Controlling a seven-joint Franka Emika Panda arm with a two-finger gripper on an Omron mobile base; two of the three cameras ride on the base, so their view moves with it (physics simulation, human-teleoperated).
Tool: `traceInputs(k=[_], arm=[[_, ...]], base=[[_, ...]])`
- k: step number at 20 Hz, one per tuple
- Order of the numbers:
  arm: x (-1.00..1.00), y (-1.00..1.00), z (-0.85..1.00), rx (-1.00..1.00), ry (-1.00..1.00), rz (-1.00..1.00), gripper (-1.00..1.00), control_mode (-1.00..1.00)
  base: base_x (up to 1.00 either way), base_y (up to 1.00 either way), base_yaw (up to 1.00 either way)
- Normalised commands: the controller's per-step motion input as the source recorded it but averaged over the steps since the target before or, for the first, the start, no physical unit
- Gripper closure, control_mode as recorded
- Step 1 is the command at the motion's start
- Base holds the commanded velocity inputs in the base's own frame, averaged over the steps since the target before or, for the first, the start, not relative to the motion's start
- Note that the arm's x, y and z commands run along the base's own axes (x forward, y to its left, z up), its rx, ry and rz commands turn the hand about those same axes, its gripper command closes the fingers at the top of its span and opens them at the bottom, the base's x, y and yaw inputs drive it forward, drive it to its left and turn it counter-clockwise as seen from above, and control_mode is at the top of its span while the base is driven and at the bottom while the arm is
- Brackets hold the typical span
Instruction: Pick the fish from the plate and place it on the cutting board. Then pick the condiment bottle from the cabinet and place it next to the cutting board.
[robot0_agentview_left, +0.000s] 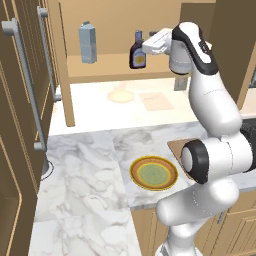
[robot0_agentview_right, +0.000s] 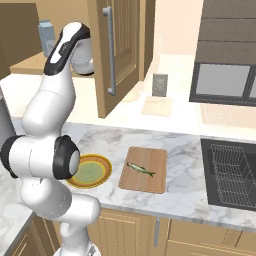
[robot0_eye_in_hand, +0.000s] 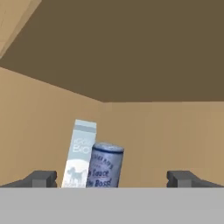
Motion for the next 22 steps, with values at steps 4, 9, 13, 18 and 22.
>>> traceInputs(k=[4, 9, 13, 18, 22], arm=[[0.00, 0.02, 0.00, 0.00, 0.06, -0.08, -1.00, -1.00], [0.00, 0.17, -0.01, 0.00, 0.09, -0.05, -1.00, -1.00], [0.00, 0.15, 0.00, 0.01, 0.08, -0.04, -1.00, -1.00], [0.04, 0.15, -0.01, 0.00, 0.03, -0.02, -1.00, -1.00], [0.21, 0.03, -0.13, 0.00, 0.00, -0.01, -1.00, -1.00]], base=[[0.00, 0.00, 0.00], [0.00, 0.00, 0.00], [0.00, 0.00, 0.00], [0.00, 0.00, 0.00], [0.00, 0.00, 0.00]])
